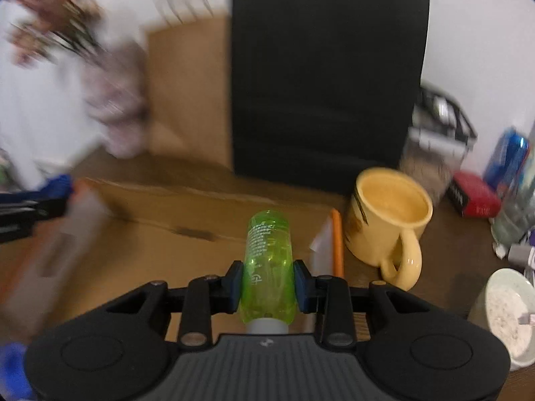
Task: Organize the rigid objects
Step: 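Carry the blue cap and green bottle into the cardboard box and open both tools, then lift both tools out of the cardboard box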
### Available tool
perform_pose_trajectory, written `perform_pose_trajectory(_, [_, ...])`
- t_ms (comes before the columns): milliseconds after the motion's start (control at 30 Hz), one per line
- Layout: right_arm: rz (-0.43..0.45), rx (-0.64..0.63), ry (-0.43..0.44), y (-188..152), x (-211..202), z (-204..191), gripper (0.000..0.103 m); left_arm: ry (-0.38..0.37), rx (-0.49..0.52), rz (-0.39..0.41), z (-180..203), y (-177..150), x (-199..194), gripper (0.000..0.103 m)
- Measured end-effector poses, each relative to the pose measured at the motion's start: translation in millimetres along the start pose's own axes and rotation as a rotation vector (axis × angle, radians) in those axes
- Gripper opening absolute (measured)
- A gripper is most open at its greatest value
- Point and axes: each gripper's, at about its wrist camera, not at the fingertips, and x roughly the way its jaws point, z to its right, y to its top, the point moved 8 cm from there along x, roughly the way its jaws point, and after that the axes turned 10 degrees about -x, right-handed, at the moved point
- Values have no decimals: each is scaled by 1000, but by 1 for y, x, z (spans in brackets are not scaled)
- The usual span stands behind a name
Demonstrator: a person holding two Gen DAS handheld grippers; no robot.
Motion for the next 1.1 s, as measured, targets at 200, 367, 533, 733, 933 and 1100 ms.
perform_pose_trajectory(200, [0, -146, -123, 3, 32, -7, 51, 43, 63, -24, -6, -11, 42, 65])
perform_pose_trajectory(367, [2, -164, -123, 5, 31, -9, 53, 26, 82, -2, 0, -9, 32, 78])
perform_pose_trajectory(533, [80, -160, -133, 6, -12, -8, 64, 22, 49, 31, -1, 1, -2, 87])
perform_pose_trajectory(733, [207, -192, -106, -5, -91, -17, 82, -11, 30, 73, -7, -4, -73, 98])
perform_pose_trajectory(933, [384, -153, -89, -38, -182, -30, 84, -24, 21, 241, -14, -28, -169, 101])
perform_pose_trajectory(1100, [535, -98, -61, -95, -255, -46, 91, -60, 25, 390, -20, -74, -251, 103])
